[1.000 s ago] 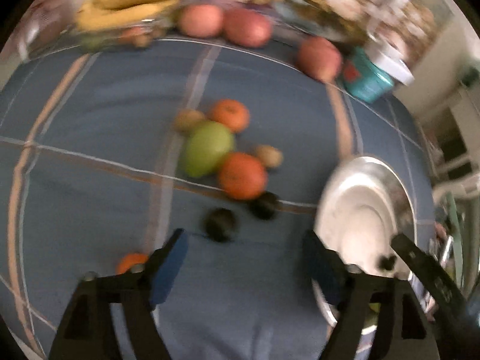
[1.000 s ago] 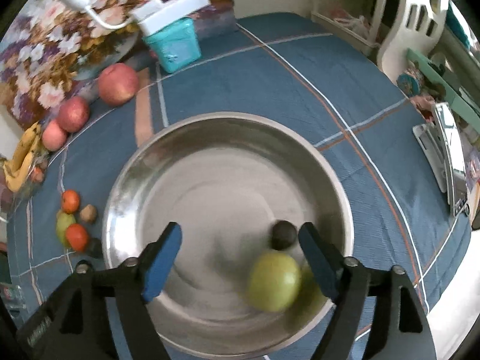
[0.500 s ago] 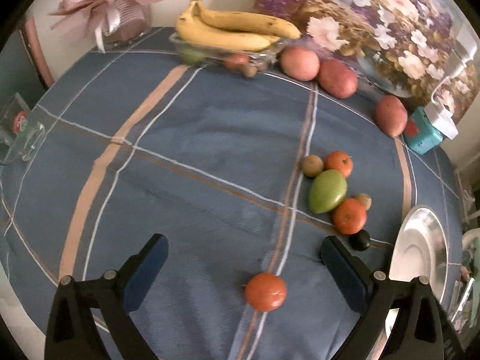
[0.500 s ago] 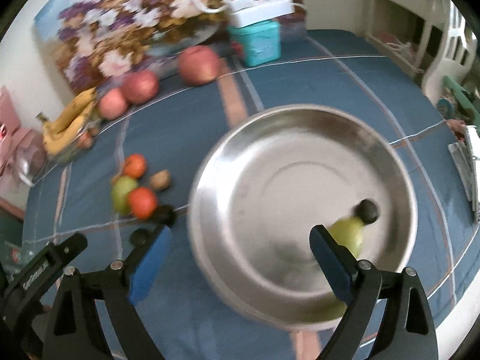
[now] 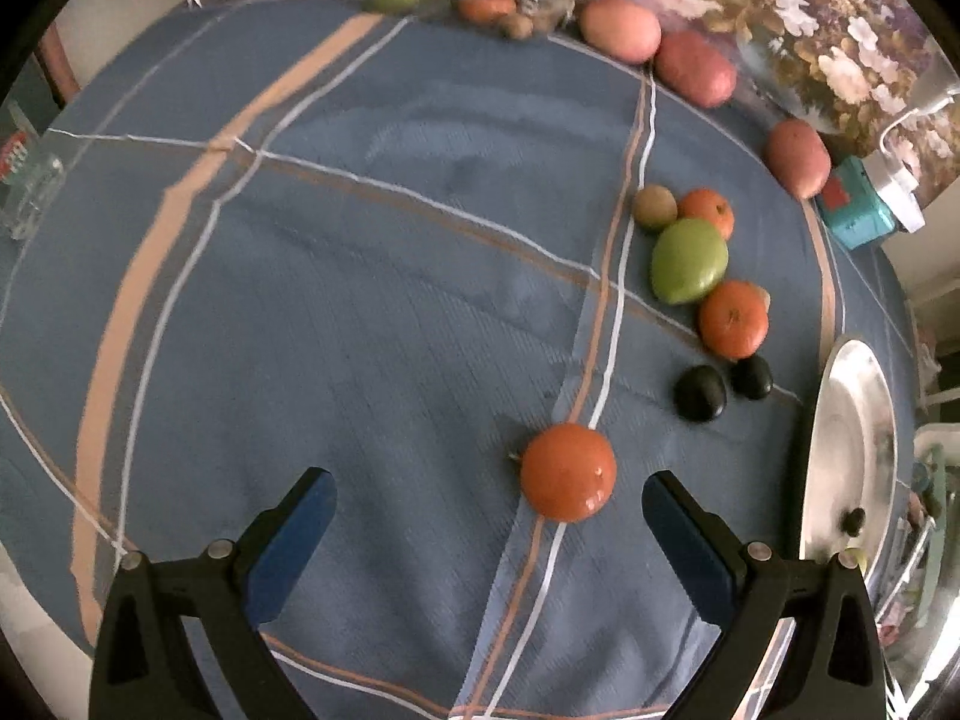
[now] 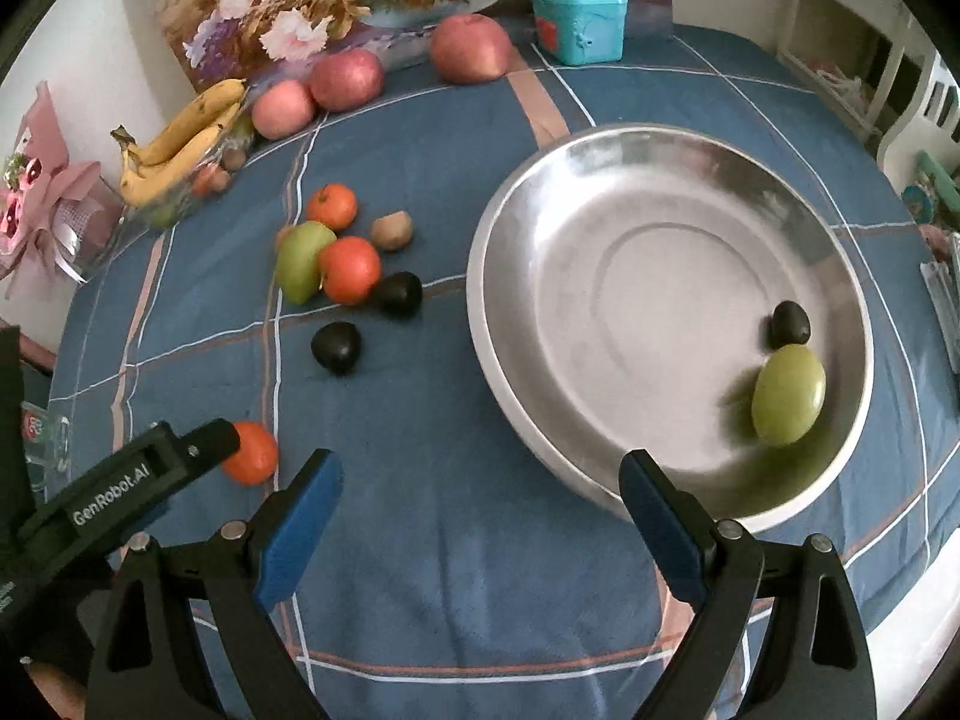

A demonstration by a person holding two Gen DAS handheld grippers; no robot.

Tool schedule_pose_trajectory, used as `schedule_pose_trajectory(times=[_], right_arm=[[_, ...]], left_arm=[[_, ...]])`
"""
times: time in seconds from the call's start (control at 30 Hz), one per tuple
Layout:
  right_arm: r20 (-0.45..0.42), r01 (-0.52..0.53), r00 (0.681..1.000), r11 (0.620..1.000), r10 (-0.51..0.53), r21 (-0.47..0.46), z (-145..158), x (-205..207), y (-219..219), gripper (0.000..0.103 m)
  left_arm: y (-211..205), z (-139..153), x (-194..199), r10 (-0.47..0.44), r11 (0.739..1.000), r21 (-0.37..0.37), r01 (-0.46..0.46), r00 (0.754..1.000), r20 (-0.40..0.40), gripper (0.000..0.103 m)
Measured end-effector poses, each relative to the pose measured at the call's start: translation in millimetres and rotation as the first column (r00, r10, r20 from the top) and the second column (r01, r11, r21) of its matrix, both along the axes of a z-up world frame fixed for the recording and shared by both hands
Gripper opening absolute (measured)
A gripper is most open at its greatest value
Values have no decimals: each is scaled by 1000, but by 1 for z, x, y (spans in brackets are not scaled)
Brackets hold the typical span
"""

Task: Organize fruits
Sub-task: 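Withdraw both open tools from the plate back toward the fruit, then grasp the orange with the left tool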

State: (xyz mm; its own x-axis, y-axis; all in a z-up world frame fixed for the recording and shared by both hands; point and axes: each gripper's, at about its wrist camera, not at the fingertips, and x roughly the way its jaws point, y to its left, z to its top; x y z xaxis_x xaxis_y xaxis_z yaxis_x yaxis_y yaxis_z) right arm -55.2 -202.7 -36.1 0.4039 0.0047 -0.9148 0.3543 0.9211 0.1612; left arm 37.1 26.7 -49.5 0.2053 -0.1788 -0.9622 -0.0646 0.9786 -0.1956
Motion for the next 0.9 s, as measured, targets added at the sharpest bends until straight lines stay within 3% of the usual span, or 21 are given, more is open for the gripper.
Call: schedule_pose_trajectory(times=[0.2,0.4,0.63,0.9], right_arm=[[-14,27,1000,1000,-27,12,-3,1,-6,94],[-18,35,999,999,-35,25,-4,3,-9,94],[-12,27,1000,999,-27,33,-4,5,-8,94],[-20,36,999,998,-35,44,-5,5,-11,94]], left_arm=[[-6,-13,2,-19,1000,20,19,999,-40,101],[-19,-15,4,-65,997,30,65,998,-22,84],[-33,-7,5,-115,993,-10,115,993,5,41],[-41,2,6,-108,994,-31,108,994,22,38]])
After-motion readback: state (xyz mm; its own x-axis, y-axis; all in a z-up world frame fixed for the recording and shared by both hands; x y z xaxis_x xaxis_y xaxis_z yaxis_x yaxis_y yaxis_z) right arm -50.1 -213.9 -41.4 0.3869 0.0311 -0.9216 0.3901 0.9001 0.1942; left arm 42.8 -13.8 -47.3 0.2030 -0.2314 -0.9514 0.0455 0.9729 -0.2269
